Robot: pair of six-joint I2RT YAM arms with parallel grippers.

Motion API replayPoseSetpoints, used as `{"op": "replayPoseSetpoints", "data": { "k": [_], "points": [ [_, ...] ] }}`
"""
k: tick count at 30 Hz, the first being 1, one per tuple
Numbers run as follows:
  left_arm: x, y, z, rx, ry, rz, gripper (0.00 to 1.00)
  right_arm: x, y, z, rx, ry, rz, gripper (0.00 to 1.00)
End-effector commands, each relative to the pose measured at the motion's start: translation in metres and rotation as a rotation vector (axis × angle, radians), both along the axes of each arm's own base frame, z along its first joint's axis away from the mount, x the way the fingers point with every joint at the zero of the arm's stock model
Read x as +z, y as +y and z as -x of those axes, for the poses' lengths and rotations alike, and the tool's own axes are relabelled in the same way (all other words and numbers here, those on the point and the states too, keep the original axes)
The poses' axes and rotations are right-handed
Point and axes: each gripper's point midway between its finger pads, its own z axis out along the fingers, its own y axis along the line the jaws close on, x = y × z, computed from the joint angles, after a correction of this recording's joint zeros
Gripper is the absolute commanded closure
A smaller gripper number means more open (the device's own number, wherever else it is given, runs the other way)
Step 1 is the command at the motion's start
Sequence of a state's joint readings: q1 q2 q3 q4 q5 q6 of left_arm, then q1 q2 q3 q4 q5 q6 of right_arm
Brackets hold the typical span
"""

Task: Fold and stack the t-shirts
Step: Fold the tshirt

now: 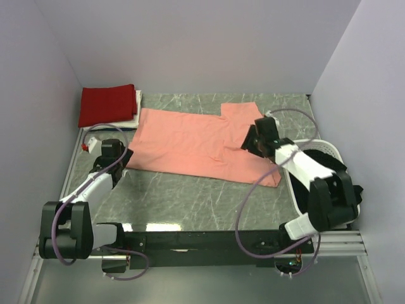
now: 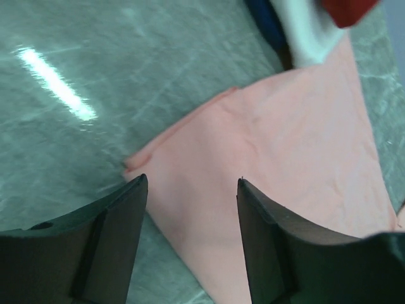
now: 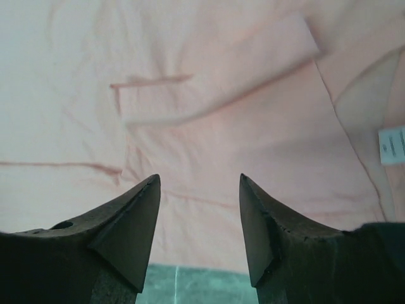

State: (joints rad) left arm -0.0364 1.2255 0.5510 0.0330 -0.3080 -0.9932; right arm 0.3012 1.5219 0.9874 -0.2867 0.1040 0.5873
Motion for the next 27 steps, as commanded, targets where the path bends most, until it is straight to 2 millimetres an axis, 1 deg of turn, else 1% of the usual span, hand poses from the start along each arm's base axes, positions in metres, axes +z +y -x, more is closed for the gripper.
{"op": "replayPoseSetpoints", "data": {
  "k": [1,2,3,4,5,6,7,8,9,10,12,13,14,16,18,20,21,24,25,27],
  "points": [
    [-0.015,0.006,0.008,0.029,0.037,0.041,0.37,0.012,0.001,0.023,-0.02,-0.039,-0.142,0.4],
    [-0.018,0.004,0.008,0.026,0.042,0.053,0.38,-0.002,-0.004,0.036,-0.037,-0.021,-0.147,0.4],
    [-0.02,0.01,0.006,0.045,0.038,0.066,0.39,0.006,-0.003,0.043,-0.03,-0.046,-0.181,0.4],
    [-0.023,0.007,0.007,0.031,0.041,0.083,0.39,0.005,-0.003,0.05,-0.034,-0.048,-0.195,0.4],
    [-0.024,0.007,0.006,0.037,0.043,0.092,0.39,-0.009,-0.004,0.064,-0.045,-0.016,-0.215,0.4],
    [-0.028,0.007,0.006,0.038,0.052,0.099,0.39,-0.003,-0.005,0.07,-0.051,-0.04,-0.231,0.4],
    [-0.03,0.005,0.006,0.032,0.055,0.111,0.4,-0.014,-0.006,0.082,-0.069,-0.014,-0.245,0.4],
    [-0.032,0.005,0.005,0.032,0.055,0.117,0.4,-0.009,-0.008,0.086,-0.078,-0.035,-0.263,0.4],
    [-0.037,0.005,0.006,0.036,0.07,0.121,0.4,-0.011,-0.008,0.092,-0.086,-0.03,-0.274,0.4],
    [-0.04,0.004,0.006,0.039,0.077,0.132,0.4,-0.022,-0.011,0.101,-0.109,-0.007,-0.284,0.4],
    [-0.049,0.003,0.007,0.045,0.096,0.146,0.4,-0.021,-0.014,0.109,-0.142,-0.016,-0.31,0.4],
    [-0.051,0.004,0.007,0.049,0.099,0.15,0.4,-0.028,-0.017,0.116,-0.16,-0.002,-0.305,0.4],
    [-0.053,0.003,0.007,0.048,0.105,0.155,0.41,-0.026,-0.023,0.119,-0.184,-0.017,-0.299,0.4],
    [-0.057,0.004,0.008,0.058,0.118,0.159,0.42,-0.032,-0.029,0.127,-0.23,-0.009,-0.298,0.37],
    [-0.06,0.007,0.009,0.076,0.128,0.15,0.44,-0.031,-0.042,0.13,-0.289,-0.035,-0.279,0.35],
    [-0.063,0.01,0.011,0.092,0.14,0.14,0.47,-0.031,-0.049,0.136,-0.328,-0.046,-0.276,0.34],
    [-0.064,0.011,0.011,0.095,0.142,0.138,0.5,-0.031,-0.055,0.136,-0.364,-0.054,-0.271,0.33],
    [-0.066,0.012,0.011,0.097,0.147,0.132,0.55,-0.034,-0.061,0.141,-0.403,-0.062,-0.265,0.32],
    [-0.066,0.012,0.01,0.094,0.147,0.128,0.6,-0.037,-0.064,0.143,-0.422,-0.057,-0.264,0.32],
    [-0.068,0.012,0.01,0.093,0.152,0.124,0.65,-0.038,-0.065,0.144,-0.433,-0.058,-0.266,0.33]
  ]
}}
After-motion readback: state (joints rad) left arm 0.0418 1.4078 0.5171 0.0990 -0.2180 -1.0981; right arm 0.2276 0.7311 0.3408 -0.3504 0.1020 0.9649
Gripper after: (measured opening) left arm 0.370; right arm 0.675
